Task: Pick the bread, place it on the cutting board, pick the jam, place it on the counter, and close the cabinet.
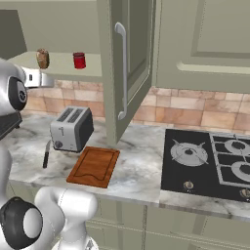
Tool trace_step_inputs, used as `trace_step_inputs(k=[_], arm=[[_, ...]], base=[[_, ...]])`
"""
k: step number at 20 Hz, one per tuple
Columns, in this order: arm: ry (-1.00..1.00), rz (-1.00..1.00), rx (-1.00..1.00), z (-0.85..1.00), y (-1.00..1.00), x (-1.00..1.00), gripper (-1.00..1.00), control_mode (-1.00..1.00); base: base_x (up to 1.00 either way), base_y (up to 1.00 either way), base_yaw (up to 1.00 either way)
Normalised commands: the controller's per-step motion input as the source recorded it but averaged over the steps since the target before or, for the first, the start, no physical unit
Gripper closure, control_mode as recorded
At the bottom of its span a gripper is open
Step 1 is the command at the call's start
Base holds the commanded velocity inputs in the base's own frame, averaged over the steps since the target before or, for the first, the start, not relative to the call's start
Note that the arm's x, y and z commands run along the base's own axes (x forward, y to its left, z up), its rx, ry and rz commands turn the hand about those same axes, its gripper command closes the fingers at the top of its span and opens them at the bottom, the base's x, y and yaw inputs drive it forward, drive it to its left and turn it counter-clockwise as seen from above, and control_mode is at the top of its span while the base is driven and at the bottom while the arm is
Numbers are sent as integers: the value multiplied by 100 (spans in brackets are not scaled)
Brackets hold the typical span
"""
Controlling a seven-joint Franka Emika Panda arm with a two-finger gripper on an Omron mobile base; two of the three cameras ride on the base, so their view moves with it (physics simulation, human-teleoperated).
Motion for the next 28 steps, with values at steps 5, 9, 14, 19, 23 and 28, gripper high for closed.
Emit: trace_step_inputs(k=[5, 9, 14, 19, 23, 28], arm=[[0, 0, 1, 0, 2, 34, -100, -100], [0, 0, 2, 0, 1, 38, -100, -100], [0, 0, 0, 0, 8, 33, -100, -100], [0, 0, 0, 1, 13, 21, -100, -100], [0, 0, 0, 0, 18, 21, -100, -100], [0, 0, 0, 5, 16, 21, -100, -100]], base=[[0, 0, 0], [0, 0, 0], [0, 0, 0], [0, 0, 0], [0, 0, 0], [0, 0, 0]])
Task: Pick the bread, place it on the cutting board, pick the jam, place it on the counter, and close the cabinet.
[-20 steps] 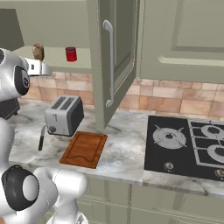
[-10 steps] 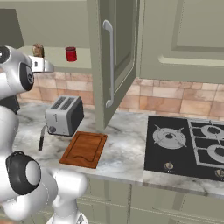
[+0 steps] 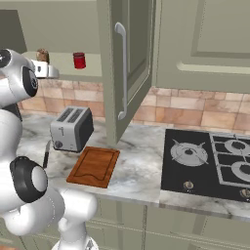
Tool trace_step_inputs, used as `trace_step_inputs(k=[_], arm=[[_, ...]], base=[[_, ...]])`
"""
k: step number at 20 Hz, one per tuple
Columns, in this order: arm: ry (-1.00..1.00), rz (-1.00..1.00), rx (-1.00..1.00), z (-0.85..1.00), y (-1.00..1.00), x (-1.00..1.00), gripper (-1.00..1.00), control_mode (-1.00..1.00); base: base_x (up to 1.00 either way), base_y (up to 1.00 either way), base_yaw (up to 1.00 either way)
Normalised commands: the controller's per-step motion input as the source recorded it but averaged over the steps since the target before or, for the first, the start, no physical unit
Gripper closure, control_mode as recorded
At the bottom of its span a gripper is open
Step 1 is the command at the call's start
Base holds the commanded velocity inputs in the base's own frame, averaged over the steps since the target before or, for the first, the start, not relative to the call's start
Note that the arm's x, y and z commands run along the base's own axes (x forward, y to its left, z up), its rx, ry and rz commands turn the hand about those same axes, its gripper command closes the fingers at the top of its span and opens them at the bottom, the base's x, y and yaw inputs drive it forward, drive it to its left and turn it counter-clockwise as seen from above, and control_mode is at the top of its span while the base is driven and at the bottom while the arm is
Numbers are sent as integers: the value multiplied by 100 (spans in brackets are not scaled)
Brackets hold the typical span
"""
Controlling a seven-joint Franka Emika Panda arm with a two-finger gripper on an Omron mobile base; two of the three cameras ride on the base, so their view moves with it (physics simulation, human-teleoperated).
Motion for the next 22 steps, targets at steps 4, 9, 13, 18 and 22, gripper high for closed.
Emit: trace_step_inputs(k=[4, 9, 13, 18, 22], arm=[[0, 0, 0, 7, 13, 19, -100, -100], [0, 0, 0, 17, 10, 18, -100, -100], [0, 0, 0, 11, 5, 20, -100, -100], [0, 0, 0, 10, 4, 24, -100, -100], [0, 0, 0, 24, 5, 9, -100, -100]], base=[[0, 0, 0], [0, 0, 0], [0, 0, 0], [0, 0, 0], [0, 0, 0]])
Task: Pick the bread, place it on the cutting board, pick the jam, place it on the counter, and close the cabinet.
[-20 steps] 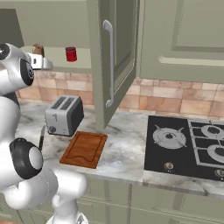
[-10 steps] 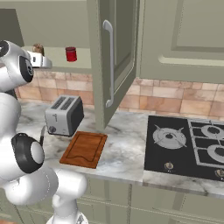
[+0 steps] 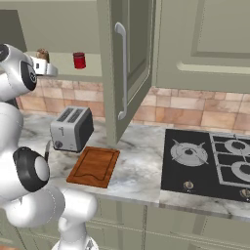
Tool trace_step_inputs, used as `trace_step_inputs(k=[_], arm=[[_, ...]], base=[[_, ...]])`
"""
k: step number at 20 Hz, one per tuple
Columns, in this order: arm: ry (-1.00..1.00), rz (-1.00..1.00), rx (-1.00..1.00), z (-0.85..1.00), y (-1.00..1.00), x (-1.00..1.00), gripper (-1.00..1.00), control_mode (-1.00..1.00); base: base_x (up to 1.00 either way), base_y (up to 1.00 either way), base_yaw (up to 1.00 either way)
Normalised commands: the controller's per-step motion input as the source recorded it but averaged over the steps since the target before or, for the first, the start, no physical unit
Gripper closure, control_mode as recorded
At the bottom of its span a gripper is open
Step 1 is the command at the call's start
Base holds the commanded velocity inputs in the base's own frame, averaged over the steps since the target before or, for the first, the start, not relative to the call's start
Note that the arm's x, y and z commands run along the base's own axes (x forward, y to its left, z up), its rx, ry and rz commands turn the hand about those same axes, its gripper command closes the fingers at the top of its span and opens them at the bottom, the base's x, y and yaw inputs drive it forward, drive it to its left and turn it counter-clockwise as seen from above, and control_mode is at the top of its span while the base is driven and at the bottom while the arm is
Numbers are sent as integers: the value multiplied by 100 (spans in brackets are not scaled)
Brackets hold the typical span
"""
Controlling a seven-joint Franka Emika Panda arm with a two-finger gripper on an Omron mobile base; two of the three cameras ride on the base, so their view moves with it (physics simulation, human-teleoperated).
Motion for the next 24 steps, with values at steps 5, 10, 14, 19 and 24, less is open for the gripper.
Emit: trace_step_inputs(k=[5, 10, 14, 19, 24], arm=[[0, 0, 0, 25, 8, 1, -100, -100], [0, 0, 0, 34, 7, 0, -100, -100], [0, 1, 0, 29, 6, 0, -100, -100], [0, 1, 0, 12, 10, 7, -100, -100], [0, 2, 0, 2, 10, 12, -100, -100]], base=[[0, 0, 0], [0, 0, 0], [0, 0, 0], [0, 0, 0], [0, 0, 0]])
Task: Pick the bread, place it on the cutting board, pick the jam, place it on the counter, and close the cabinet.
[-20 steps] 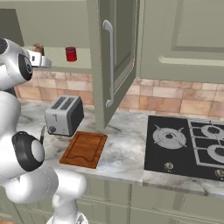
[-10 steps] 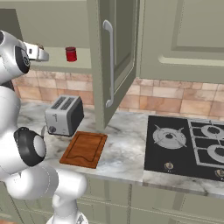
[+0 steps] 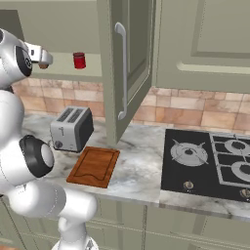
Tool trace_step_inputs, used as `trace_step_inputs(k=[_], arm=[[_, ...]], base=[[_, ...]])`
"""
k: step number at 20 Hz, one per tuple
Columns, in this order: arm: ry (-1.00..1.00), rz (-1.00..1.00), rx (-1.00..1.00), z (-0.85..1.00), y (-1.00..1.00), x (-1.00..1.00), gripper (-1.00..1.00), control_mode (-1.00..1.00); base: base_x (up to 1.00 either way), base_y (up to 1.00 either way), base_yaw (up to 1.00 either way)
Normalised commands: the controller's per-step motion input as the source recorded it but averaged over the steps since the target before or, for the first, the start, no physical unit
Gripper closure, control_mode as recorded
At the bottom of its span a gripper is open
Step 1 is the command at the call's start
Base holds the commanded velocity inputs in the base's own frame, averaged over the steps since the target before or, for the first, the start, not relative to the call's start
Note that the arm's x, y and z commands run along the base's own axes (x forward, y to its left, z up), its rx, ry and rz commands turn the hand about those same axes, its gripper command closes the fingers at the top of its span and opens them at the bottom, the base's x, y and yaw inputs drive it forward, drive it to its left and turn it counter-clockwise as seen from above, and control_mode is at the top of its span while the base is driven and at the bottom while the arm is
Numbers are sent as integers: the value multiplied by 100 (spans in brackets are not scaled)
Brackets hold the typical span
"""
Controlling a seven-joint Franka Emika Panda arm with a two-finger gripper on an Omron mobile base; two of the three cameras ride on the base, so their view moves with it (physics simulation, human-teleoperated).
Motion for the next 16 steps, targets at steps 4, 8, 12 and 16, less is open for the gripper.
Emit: trace_step_inputs(k=[4, 8, 12, 16], arm=[[0, 2, 0, 0, 12, 15, -100, -100], [0, 3, 0, 0, 5, 22, -100, -100], [0, 4, 0, 0, 1, 26, -100, -100], [0, 5, 0, -3, 0, 26, -100, -100]], base=[[0, 0, 0], [0, 0, 0], [0, 0, 0], [0, 0, 0]])
